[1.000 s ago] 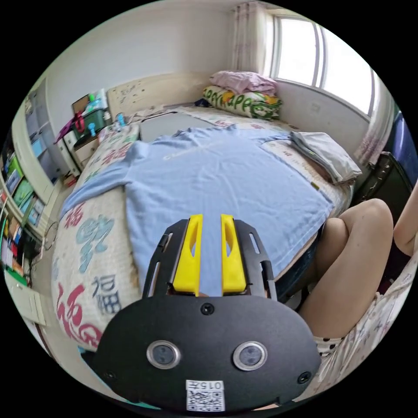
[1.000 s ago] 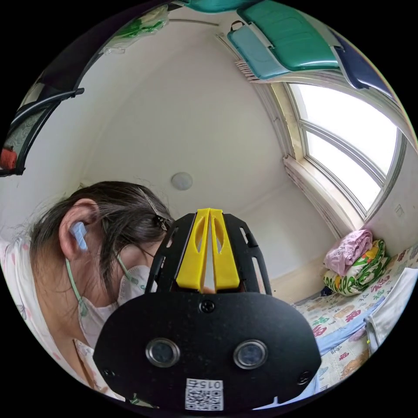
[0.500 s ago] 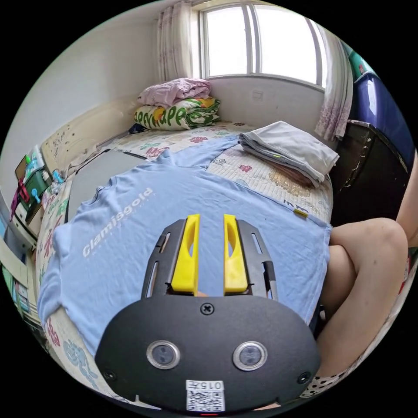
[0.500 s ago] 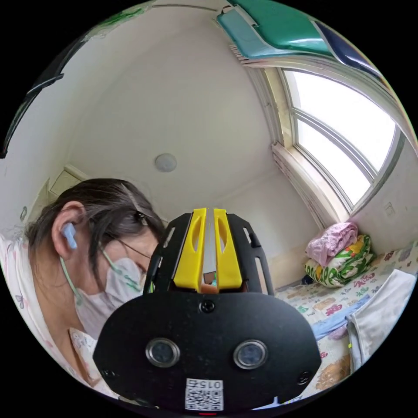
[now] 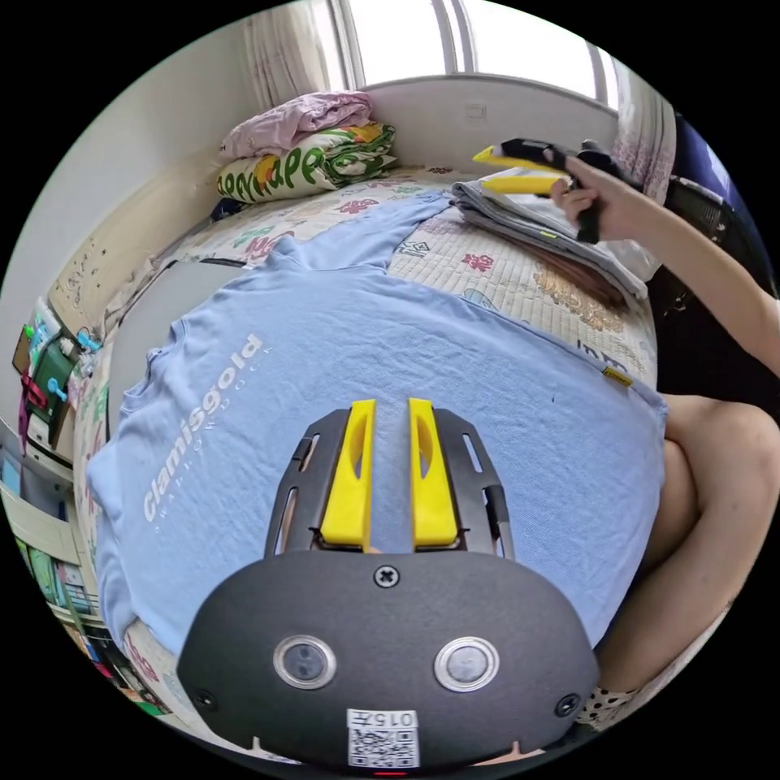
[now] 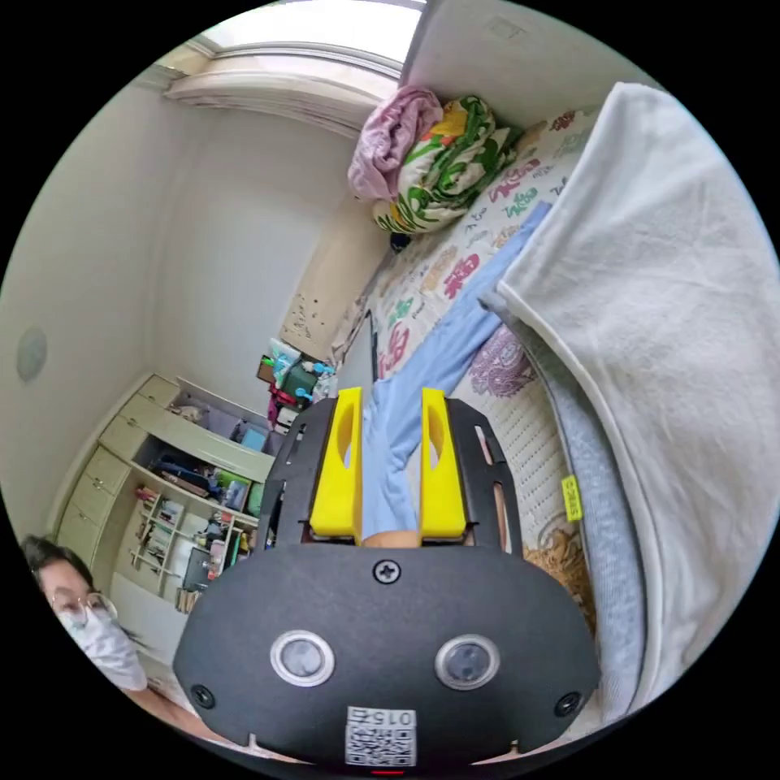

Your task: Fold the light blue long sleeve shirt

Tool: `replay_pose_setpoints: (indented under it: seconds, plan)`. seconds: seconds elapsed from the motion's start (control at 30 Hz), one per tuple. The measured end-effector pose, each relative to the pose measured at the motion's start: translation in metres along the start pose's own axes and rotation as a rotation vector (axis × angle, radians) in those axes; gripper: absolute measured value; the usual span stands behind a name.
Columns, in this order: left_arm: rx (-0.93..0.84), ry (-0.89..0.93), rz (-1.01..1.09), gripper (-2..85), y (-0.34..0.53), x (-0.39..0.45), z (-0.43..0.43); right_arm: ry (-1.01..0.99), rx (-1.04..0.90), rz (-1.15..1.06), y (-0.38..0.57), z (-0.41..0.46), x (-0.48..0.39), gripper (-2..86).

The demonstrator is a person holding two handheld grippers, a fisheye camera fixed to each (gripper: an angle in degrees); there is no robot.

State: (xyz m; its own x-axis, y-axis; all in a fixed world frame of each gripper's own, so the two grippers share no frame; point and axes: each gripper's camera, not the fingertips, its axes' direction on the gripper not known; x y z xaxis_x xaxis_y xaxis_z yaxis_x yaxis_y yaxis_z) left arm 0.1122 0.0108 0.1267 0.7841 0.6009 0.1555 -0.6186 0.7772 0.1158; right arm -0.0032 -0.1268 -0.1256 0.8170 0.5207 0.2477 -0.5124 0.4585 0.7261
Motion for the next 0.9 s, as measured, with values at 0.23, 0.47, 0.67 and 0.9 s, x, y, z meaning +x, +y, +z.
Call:
replay_pose_setpoints:
  seconds: [0.23, 0.47, 0.67, 0.9]
  plan:
    - [0.002, 0.039, -0.017, 7.3, 0.023, -0.020, 0.033, 0.219, 0.056, 0.111, -0.163, 0.204, 0.073, 12.9]
    - [0.009, 0.079, -0.036, 7.2, 0.039, -0.039, 0.061, 0.431, -0.005, -0.008, -0.263, 0.354, 0.132, 11.6]
    - [0.010, 0.057, -0.025, 7.2, 0.046, -0.043, 0.080, 0.566, 0.117, -0.198, -0.254, 0.410, 0.129, 1.7]
    - [0.014, 0.078, -0.033, 7.2, 0.049, -0.053, 0.095, 0.251, 0.005, -0.840, -0.072, 0.440, 0.027, 0.7]
